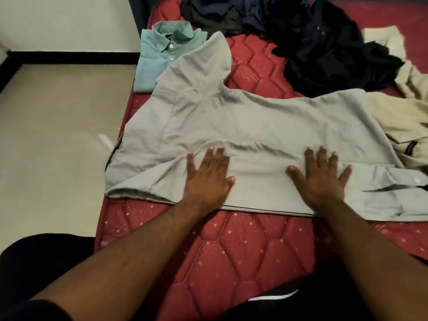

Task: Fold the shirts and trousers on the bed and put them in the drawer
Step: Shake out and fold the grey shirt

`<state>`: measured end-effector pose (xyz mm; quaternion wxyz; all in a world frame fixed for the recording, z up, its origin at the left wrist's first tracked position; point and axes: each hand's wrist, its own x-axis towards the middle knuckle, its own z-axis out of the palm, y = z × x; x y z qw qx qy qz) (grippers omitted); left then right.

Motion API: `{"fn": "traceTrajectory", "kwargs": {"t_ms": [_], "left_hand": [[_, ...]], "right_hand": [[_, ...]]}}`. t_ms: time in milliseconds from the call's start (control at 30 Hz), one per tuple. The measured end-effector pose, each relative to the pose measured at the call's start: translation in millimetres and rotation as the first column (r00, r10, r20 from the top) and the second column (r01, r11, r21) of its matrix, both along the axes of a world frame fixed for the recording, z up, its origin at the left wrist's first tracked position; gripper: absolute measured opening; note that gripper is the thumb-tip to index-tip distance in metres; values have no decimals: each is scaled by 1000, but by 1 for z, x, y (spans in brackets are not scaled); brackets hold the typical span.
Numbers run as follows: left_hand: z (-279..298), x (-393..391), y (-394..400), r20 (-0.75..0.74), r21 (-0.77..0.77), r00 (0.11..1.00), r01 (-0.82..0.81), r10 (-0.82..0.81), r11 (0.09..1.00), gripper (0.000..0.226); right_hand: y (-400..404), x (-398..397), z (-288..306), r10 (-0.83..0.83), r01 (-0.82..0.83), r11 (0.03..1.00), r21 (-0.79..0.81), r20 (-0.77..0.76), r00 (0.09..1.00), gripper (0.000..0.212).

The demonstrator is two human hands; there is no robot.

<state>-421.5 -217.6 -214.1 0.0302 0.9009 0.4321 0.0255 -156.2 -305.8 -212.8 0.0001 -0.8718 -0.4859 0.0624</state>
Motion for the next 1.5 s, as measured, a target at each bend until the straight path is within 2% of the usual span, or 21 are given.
{"fn": "traceTrajectory", "kwargs": {"t_ms": [100, 133, 167, 233, 300, 333, 367, 433, 467, 500, 567, 633, 700, 833, 967, 1033, 1167, 1267, 1400, 1433, 1500], "left_hand": [[-3, 31, -19, 17, -58, 992, 124, -123, 991, 70], [-8, 31, -17, 3, -99, 992, 126, -126, 987, 76], [-12, 25, -13, -18, -143, 993, 114, -118, 983, 80], [-16, 11, -7, -57, -137, 992, 106, -115, 985, 84], [-11, 15, -12, -84, -116, 993, 72, -82, 991, 81], [-6, 29, -19, -59, -86, 995, 78, -83, 993, 79], [-1, 46, -29, -20, -46, 994, 108, -109, 993, 76], [2, 84, -47, 22, 4, 977, 210, -210, 978, 72], [0, 95, -49, 6, -37, 973, 233, -233, 972, 73], [-5, 102, -49, -1, -90, 972, 233, -235, 968, 75], [-14, 97, -43, -26, -159, 977, 207, -214, 965, 78], [-15, 97, -42, -26, -165, 972, 225, -232, 960, 78], [-13, 95, -42, -45, -161, 971, 225, -235, 961, 77], [-5, 111, -47, -33, -196, 981, 180, -190, 964, 81], [8, 162, -58, -59, -92, 941, 326, -332, 941, 78], [2, 180, -58, -45, -155, 949, 301, -311, 941, 75], [-14, 183, -57, -52, -128, 975, 207, -215, 970, 72], [-13, 186, -59, -66, -158, 975, 200, -212, 967, 72], [3, 183, -65, -87, -226, 981, 150, -174, 962, 76], [9, 173, -69, -79, -191, 975, 190, -207, 963, 77], [15, 141, -76, -83, -53, 930, 354, -358, 934, 74]], "right_hand": [[0, -45, -15, 410, -410, 912, -23, -22, 912, 81], [-5, -35, -12, 441, -442, 895, -68, -25, 897, 82], [-10, -11, -7, 389, -388, 918, -86, -12, 921, 82], [-37, 57, 3, 182, -176, 971, -163, 21, 983, 84], [-61, 101, 22, 38, -27, 968, -249, 41, 998, 93], [-63, 102, 27, 51, -42, 969, -242, 31, 998, 95], [-57, 87, 25, 168, -161, 964, -212, 16, 986, 94], [-45, 51, 9, 439, -432, 882, -187, -5, 898, 89], [-40, 46, 3, 534, -526, 831, -182, -8, 845, 88], [-43, 58, 2, 552, -549, 811, -201, -44, 833, 88], [-58, 108, 8, 456, -462, 862, -208, -81, 886, 91], [-88, 156, 14, 318, -322, 923, -212, -53, 947, 93], [-101, 165, 10, 296, -294, 931, -215, -26, 955, 88], [-97, 165, 10, 326, -319, 929, -186, 9, 945, 87], [-88, 156, 14, 335, -333, 942, -51, 27, 942, 89], [-77, 145, 13, 404, -404, 915, -5, 79, 912, 91], [-71, 139, 8, 560, -547, 824, -148, 64, 826, 82], [-75, 149, 9, 568, -546, 806, -229, 36, 822, 77], [-68, 148, 26, 593, -518, 781, -348, 152, 791, 83], [-67, 140, 35, 597, -523, 789, -323, 195, 778, 80], [-69, 118, 52, 578, -516, 814, -269, 277, 768, 56]]}}
